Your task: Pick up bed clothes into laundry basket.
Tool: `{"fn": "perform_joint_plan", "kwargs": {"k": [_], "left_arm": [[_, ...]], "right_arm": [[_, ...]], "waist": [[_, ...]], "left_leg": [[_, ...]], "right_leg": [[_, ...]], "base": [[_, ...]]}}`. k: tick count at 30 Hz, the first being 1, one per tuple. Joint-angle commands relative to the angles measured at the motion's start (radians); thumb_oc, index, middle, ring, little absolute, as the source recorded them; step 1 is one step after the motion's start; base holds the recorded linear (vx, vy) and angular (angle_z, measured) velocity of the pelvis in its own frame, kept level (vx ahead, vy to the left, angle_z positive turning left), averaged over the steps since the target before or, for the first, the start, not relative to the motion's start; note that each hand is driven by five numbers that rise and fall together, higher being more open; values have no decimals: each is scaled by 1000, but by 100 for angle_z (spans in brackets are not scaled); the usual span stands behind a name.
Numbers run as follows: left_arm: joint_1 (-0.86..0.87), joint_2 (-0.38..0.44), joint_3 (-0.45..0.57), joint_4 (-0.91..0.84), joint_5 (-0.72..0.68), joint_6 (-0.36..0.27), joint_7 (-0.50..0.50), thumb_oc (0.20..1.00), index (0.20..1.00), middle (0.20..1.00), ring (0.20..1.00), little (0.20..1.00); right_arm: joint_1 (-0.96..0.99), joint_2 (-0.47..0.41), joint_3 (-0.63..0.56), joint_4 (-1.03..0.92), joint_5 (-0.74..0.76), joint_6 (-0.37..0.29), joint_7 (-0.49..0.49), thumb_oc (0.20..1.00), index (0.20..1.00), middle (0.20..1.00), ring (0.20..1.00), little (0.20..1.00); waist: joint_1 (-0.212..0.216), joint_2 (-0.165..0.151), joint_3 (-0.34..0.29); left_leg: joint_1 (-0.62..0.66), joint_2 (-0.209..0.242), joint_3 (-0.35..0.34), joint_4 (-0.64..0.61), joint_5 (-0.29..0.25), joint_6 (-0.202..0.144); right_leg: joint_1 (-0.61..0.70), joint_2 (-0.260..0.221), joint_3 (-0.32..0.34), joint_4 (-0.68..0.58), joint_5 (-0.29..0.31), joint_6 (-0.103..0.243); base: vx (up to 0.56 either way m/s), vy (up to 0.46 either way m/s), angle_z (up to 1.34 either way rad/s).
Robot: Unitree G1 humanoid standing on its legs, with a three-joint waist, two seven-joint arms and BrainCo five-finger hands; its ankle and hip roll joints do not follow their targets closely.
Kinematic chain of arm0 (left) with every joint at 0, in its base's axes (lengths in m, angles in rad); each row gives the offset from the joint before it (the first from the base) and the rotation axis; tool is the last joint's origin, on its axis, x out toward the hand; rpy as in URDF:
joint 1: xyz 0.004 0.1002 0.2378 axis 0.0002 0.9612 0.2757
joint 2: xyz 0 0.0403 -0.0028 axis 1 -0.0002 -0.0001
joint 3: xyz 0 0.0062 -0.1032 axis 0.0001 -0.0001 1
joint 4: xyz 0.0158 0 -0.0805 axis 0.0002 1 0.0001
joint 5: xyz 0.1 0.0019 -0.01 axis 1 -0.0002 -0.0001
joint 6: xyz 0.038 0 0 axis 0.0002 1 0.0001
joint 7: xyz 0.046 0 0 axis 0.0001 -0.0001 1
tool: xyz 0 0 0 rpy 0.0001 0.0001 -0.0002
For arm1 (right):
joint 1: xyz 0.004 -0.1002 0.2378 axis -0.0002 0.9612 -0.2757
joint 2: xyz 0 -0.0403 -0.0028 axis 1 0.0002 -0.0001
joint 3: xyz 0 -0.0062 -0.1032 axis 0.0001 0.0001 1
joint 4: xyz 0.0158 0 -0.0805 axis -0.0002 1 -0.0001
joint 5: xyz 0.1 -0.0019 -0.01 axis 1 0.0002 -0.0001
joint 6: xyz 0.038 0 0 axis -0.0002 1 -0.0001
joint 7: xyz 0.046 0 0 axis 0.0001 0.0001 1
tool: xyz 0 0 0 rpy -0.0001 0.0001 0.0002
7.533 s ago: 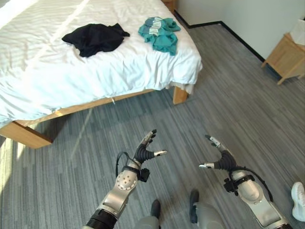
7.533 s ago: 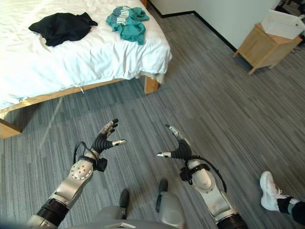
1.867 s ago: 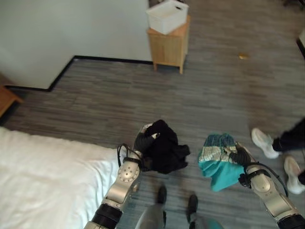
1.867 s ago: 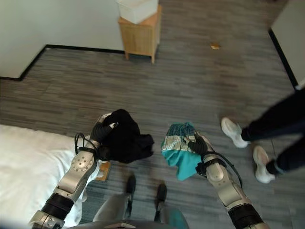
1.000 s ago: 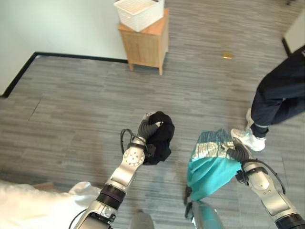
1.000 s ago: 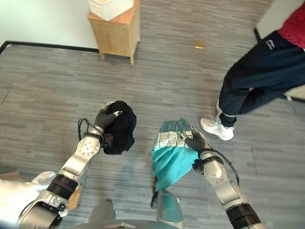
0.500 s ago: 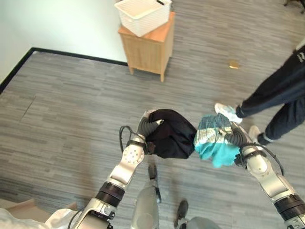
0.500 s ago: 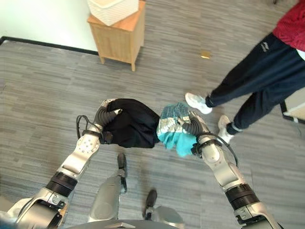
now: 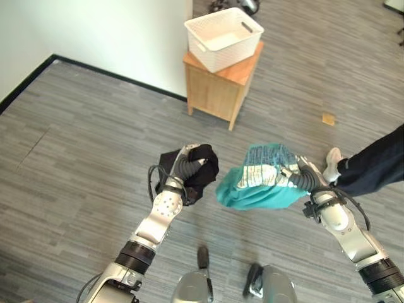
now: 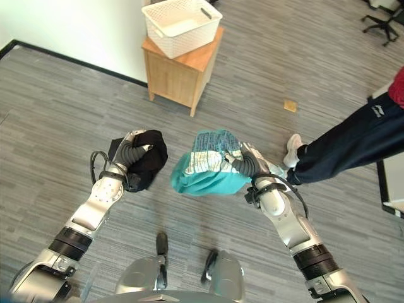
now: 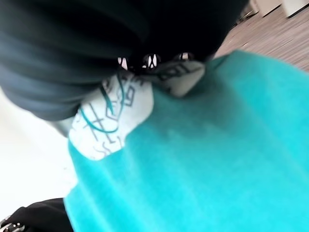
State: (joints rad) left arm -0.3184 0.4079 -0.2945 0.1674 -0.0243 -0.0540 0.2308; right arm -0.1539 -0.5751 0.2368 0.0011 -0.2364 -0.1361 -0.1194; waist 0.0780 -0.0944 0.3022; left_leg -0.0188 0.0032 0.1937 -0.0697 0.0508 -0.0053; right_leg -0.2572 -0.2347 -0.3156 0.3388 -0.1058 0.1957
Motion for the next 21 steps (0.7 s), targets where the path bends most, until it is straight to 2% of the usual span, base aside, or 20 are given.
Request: {"fn": "perform_joint_plan", "kwargs": {"k": [1, 2, 3, 4, 5, 7, 8, 9, 10, 11, 12, 13, 14, 15, 16, 17, 18, 19, 20, 21], "left_arm": [[-78, -31, 0, -40, 25, -71, -12, 200, 200, 200, 200, 200], [-77, -33, 3, -35, 27, -74, -15, 200, 200, 200, 200, 200], [-75, -34, 3, -34, 27, -75, -15, 200, 200, 200, 200, 200], [-74, -36, 2, -17, 34, -78, -17, 200, 200, 200, 200, 200], [-65, -41, 6, -21, 35, -79, -25, 200, 200, 200, 200, 200], [-41, -48, 12, -39, 20, -79, -34, 200, 200, 200, 200, 200], [-34, -54, 10, -50, 5, -80, -34, 200, 200, 200, 200, 200], [-35, -53, 10, -51, 5, -79, -34, 200, 200, 200, 200, 200], [-32, -60, 5, -61, -11, -76, -30, 200, 200, 200, 200, 200], [-28, -62, 3, -65, -17, -76, -32, 200, 200, 200, 200, 200], [-29, -61, 3, -66, -17, -75, -32, 200, 200, 200, 200, 200], [-19, -63, 4, -68, -27, -76, -33, 200, 200, 200, 200, 200], [-8, -62, 11, -72, -32, -77, -30, 200, 200, 200, 200, 200], [-6, -62, 11, -73, -33, -77, -30, 200, 200, 200, 200, 200], [4, -66, 12, -68, -25, -77, -28, 200, 200, 200, 200, 200], [10, -67, 16, -67, -21, -77, -27, 200, 200, 200, 200, 200], [12, -69, 17, -67, -20, -76, -27, 200, 200, 200, 200, 200], [18, -72, 16, -65, -14, -76, -29, 200, 200, 200, 200, 200], [17, -73, 14, -67, -9, -76, -32, 200, 200, 200, 200, 200], [18, -74, 11, -68, -6, -75, -30, 200, 200, 200, 200, 200]], "right_arm": [[-33, -25, -82, -6, 11, -16, -30, 200, 200, 200, 200, 200], [-21, -26, -89, -13, 6, -14, -26, 200, 200, 200, 200, 200], [-18, -26, -90, -16, 6, -13, -25, 200, 200, 200, 200, 200], [-2, -30, -92, -12, 5, -14, -22, 200, 200, 200, 200, 200], [2, -37, -91, -10, 5, -17, -20, 200, 200, 200, 200, 200], [13, -55, -97, -16, 14, -24, -22, 200, 200, 200, 200, 200], [12, -62, -100, -20, 24, -27, -25, 200, 200, 200, 200, 200], [11, -63, -102, -21, 25, -28, -25, 200, 200, 200, 200, 200], [-9, -72, -95, -25, 41, -28, -30, 200, 200, 200, 200, 200], [-20, -71, -85, -20, 42, -23, -26, 200, 200, 200, 200, 200], [-21, -70, -85, -19, 42, -23, -26, 200, 200, 200, 200, 200], [-28, -70, -76, -18, 41, -20, -20, 200, 200, 200, 200, 200], [-38, -70, -66, -18, 40, -20, -13, 200, 200, 200, 200, 200], [-38, -70, -66, -18, 40, -19, -13, 200, 200, 200, 200, 200], [-49, -80, -56, -3, 37, -26, -16, 200, 200, 200, 200, 200], [-55, -87, -53, 7, 36, -28, -17, 200, 200, 200, 200, 200], [-55, -89, -52, 8, 37, -28, -17, 200, 200, 200, 200, 200], [-59, -94, -53, 14, 32, -30, -19, 200, 200, 200, 200, 200], [-66, -100, -58, 18, 28, -32, -27, 200, 200, 200, 200, 200], [-71, -101, -63, 20, 29, -30, -31, 200, 200, 200, 200, 200]], "waist": [[-50, 17, -53], [-62, 20, -62], [-62, 23, -60], [-69, 20, -83], [-67, 30, -98], [-45, 52, -98], [-27, 51, -82], [-34, 48, -84], [-1, 28, -53], [18, 25, -41], [17, 20, -41], [40, 18, -33], [66, 13, -32], [69, 9, -35], [91, 20, -51], [104, 30, -61], [108, 28, -61], [122, 38, -65], [136, 42, -64], [144, 41, -63]], "left_leg": [[117, 120, -22, -18, -101, -88], [149, 128, -36, -18, -126, -93], [154, 131, -37, -18, -129, -93], [210, 143, -60, 21, -183, -101], [209, 166, -64, 97, -181, -109], [134, 224, -70, 337, -96, -124], [55, 236, -101, 494, -25, -131], [37, 232, -111, 505, -20, -131], [-63, 197, -160, 649, -6, -107], [-111, 166, -178, 692, -45, -101], [-117, 160, -178, 692, -38, -97], [-160, 125, -195, 692, -70, -96], [-218, 81, -190, 582, -87, -81], [-212, 79, -184, 572, -85, -80], [-238, 91, -131, 386, -49, -70], [-243, 96, -95, 281, 6, -75], [-228, 93, -89, 257, 17, -76], [-236, 105, -51, 169, 86, -89], [-258, 120, 10, 101, 127, -99], [-266, 127, 60, 57, 142, -96]], "right_leg": [[52, 55, -68, -309, 201, 8], [50, 52, -61, -318, 212, 10], [56, 54, -63, -320, 211, 11], [73, 63, -44, -325, 212, -2], [100, 75, -56, -338, 209, -15], [201, 134, -64, -384, 181, -57], [247, 152, -69, -410, 169, -80], [241, 148, -77, -411, 174, -83], [296, 160, -50, -426, 141, -112], [322, 172, -32, -426, 118, -117], [317, 166, -34, -426, 122, -116], [344, 176, -8, -426, 103, -116], [368, 189, 28, -426, 79, -113], [368, 185, 32, -426, 78, -112], [400, 212, 33, -426, 36, -103], [425, 228, 37, -426, 13, -103], [426, 224, 41, -426, 12, -103], [453, 241, 40, -426, -11, -102], [484, 251, 32, -426, -35, -100], [509, 250, 29, -426, -49, -97]], "base": [[620, -262, 66], [479, -184, 82], [486, -176, 72], [458, -185, 54], [571, -280, 40], [298, -281, 21], [114, -216, 0], [188, -282, -17], [247, -193, -33], [258, -182, -59], [237, -18, -77], [339, 33, -74], [368, 26, -52], [545, 76, -70], [508, 79, -82], [504, 72, -69], [370, 53, -23], [381, 50, -2], [511, 88, -11], [636, 112, -15]]}}
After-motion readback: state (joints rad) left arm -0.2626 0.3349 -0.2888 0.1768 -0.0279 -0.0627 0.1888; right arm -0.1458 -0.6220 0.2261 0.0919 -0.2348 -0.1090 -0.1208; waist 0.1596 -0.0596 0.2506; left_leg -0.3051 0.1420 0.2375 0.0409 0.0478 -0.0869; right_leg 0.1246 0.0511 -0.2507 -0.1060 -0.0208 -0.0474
